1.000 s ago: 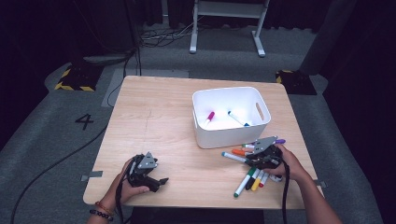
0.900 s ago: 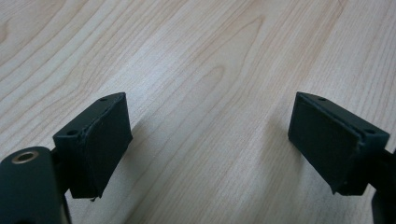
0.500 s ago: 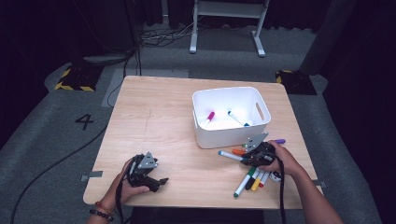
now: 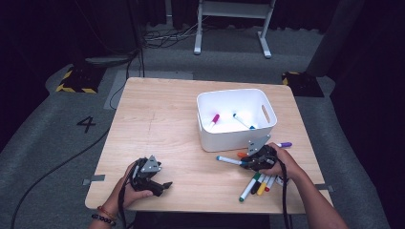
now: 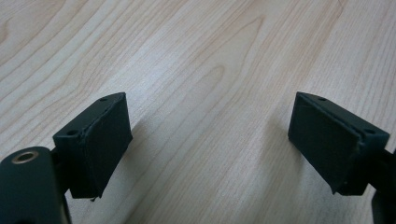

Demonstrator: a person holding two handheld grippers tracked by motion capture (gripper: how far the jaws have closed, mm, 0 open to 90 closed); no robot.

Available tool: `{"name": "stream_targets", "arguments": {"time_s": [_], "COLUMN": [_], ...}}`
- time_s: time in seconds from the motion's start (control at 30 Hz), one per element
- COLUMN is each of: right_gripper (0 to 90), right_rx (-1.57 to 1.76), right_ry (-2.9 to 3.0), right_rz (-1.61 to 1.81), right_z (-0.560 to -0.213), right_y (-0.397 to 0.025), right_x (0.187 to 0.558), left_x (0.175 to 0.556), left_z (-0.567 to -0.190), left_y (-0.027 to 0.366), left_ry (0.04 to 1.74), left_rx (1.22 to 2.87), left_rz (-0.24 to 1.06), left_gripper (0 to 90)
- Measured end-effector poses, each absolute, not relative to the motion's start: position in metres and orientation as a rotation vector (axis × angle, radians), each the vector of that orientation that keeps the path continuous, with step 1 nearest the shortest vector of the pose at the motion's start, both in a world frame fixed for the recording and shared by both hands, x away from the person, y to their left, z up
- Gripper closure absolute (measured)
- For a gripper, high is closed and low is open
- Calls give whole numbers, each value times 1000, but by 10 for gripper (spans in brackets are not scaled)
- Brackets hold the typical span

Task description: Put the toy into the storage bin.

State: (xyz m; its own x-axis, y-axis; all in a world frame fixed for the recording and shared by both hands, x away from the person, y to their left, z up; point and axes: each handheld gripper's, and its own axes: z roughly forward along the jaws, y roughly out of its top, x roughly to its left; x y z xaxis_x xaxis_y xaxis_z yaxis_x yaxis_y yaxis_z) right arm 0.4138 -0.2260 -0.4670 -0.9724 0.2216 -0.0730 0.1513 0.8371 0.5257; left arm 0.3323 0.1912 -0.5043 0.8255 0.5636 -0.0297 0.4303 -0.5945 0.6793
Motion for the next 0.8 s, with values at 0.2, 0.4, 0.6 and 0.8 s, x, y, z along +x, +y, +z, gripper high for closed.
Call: {"name": "stream_targets", "arguments": {"time_s": [0.2, 0.4, 0.6, 0.8], "right_gripper": [734, 734, 734, 733], "right_rx": [231, 160, 135, 127], "right_ry": [2849, 2808, 2757, 2694], "right_rz": [869, 985, 1061, 1116], "right_z": [-454, -437, -413, -380], "right_y": [-222, -225, -232, -237], "right_x": [404, 396, 392, 390], "left_x": [332, 332, 332, 332], "left_z": [-504, -504, -504, -504], "left_y": [191, 191, 191, 191], "left_ry": [724, 724, 724, 724], "left_rx": [2297, 2297, 2297, 2297], "left_rz": [245, 245, 245, 244], "left_gripper": [134, 135, 134, 135]}}
